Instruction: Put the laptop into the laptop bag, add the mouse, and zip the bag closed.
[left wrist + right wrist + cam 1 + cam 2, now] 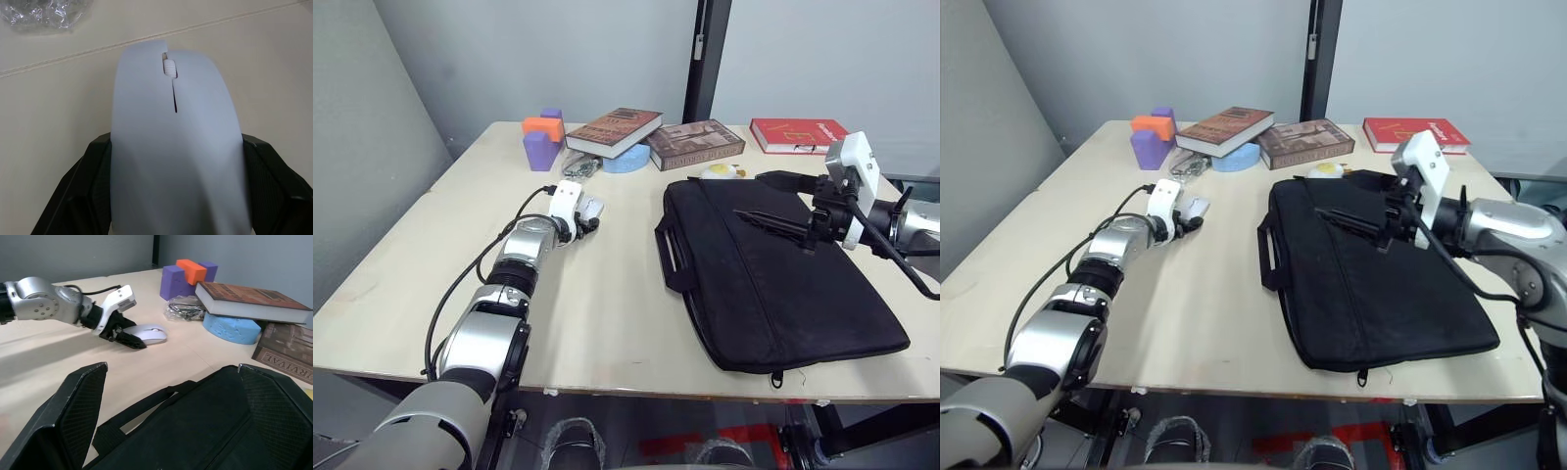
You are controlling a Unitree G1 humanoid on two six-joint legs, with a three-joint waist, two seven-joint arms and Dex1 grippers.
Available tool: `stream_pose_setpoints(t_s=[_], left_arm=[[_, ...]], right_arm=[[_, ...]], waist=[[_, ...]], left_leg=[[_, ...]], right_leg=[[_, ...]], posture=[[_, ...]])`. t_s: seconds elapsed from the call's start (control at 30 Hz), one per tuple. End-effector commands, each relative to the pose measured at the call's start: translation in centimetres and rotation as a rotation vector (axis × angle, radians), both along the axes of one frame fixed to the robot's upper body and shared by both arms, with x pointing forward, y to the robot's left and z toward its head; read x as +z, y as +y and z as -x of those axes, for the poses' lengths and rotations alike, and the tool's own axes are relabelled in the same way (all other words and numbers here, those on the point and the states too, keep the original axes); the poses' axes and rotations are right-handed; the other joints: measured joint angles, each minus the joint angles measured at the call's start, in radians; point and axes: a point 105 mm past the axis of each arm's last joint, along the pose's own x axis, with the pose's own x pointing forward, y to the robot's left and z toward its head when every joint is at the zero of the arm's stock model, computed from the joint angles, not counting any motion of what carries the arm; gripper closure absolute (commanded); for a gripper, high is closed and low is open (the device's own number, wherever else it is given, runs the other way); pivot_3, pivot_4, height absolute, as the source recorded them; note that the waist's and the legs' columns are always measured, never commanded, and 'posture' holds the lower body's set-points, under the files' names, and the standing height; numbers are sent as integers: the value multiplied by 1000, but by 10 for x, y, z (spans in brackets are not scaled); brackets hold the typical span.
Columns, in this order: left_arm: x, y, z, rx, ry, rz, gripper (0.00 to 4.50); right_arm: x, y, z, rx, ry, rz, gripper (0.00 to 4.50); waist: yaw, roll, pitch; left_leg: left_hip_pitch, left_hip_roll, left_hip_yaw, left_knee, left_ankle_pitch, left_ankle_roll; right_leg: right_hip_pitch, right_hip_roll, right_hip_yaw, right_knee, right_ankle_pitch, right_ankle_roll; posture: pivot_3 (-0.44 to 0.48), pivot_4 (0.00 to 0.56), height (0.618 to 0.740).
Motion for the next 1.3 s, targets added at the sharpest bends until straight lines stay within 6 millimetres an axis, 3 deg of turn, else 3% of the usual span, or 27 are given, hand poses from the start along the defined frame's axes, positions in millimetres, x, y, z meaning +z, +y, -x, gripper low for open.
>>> stream_pose_setpoints(t_s=[0.03,0.2,0.27,0.43,0.6,0.9,1.07,1.3], left_arm=[[29,-19,19,-302,-124,-15,1650],[49,-16,50,-557,-172,-33,1650],[58,-14,64,-659,-183,-23,1650],[63,-6,91,-846,-151,-56,1650],[64,4,89,-860,-141,-130,1650],[60,4,86,-857,-133,-143,1650],[55,-2,86,-867,-120,-119,1650],[56,-4,86,-874,-123,-108,1650]], right_arm=[[6,12,-5,-39,-30,-47,0],[-17,37,-14,-109,55,-74,0],[-27,41,-27,-221,90,-67,0],[-49,59,-44,-374,159,-46,0],[-78,74,-46,-450,178,101,0],[-103,86,-52,-487,176,234,0],[-121,80,-59,-520,103,414,0],[-129,79,-60,-521,83,472,0]], waist=[[-3,0,0],[-8,0,1],[-6,1,1],[-13,1,1],[-10,1,1],[-12,1,1],[-12,1,1],[-12,1,1]], left_leg=[[0,0,0,0,0,0],[-1,1,1,-8,2,-4],[-1,1,1,-11,4,-8],[1,1,2,-16,6,-13],[2,1,1,-22,9,-17],[3,1,1,-23,9,-18],[4,1,1,-23,9,-19],[6,2,1,-23,10,-20]], right_leg=[[0,0,0,-1,0,0],[-5,2,-1,-1,0,0],[-5,2,-2,-2,0,0],[-7,2,-1,-2,-1,0],[-7,3,-2,-3,-1,1],[-7,3,-2,-3,-1,2],[-5,3,-2,-3,-1,2],[-5,3,-2,-1,-1,2]], posture=[[0,150,725],[0,150,725],[0,150,725],[0,150,725],[0,150,725],[0,150,725],[0,150,725],[0,150,725]])
